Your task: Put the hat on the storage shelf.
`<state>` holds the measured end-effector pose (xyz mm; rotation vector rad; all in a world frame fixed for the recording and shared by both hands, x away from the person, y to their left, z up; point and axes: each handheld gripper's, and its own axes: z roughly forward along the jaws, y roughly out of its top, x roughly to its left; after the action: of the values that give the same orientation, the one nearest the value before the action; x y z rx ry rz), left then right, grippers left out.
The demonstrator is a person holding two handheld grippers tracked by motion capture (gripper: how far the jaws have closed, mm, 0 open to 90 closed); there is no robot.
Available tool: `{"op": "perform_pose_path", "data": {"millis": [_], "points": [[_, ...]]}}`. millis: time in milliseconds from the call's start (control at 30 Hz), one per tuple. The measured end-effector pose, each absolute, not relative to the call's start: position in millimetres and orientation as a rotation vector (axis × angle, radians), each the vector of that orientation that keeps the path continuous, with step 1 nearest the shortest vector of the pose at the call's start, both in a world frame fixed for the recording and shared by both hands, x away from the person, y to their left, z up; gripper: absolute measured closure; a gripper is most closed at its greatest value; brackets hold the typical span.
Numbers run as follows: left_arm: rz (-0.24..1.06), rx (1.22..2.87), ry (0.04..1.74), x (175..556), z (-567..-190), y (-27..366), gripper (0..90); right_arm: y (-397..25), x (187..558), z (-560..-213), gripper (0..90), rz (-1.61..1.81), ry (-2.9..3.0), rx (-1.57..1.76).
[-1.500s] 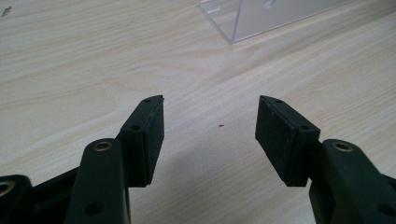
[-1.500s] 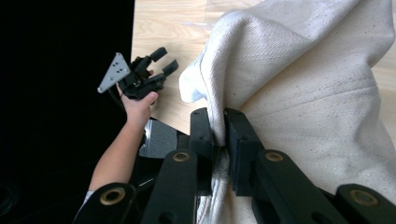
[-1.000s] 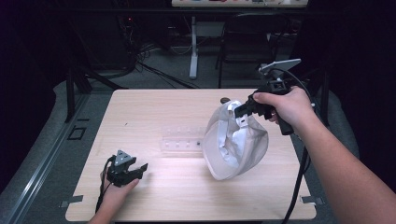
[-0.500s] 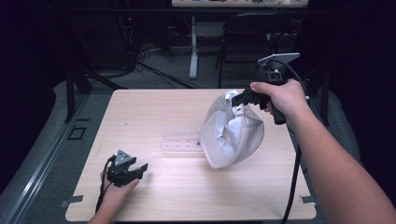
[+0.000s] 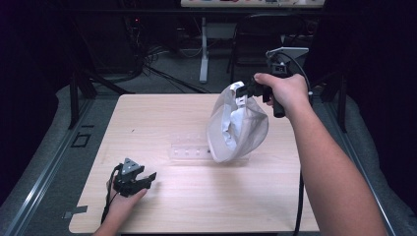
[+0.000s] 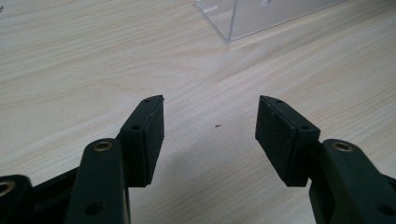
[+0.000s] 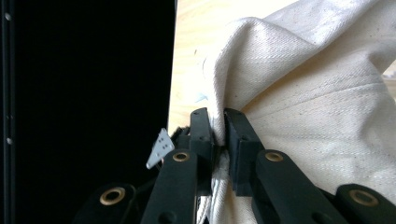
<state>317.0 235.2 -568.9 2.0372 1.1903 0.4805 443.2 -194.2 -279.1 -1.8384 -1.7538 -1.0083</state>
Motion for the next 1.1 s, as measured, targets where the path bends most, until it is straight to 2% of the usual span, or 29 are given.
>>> {"op": "perform_pose_path", "data": {"millis": [367, 567, 767, 867, 1000, 1100], "points": [[0.492, 2.032, 1.182, 317, -569, 233, 42.5, -185, 458, -288, 82.7, -1.032, -1.723, -1.897], [0.492, 2.032, 1.111, 312, -561, 221, 44.2, -184, 461, -293, 82.7, -1.061, -1.707, -1.910], [0.478, 2.013, 1.004, 309, -545, 189, 43.7, -184, 462, -296, 82.7, -1.085, -1.696, -1.921], [0.500, 2.036, 0.883, 308, -535, 157, 43.4, -183, 463, -299, 82.6, -1.097, -1.702, -1.912], [0.514, 2.046, 0.819, 310, -528, 132, 43.4, -181, 464, -300, 82.7, -1.103, -1.699, -1.914], [0.450, 2.038, 0.794, 317, -524, 109, 46.5, -181, 465, -300, 82.6, -1.096, -1.703, -1.917]]}}
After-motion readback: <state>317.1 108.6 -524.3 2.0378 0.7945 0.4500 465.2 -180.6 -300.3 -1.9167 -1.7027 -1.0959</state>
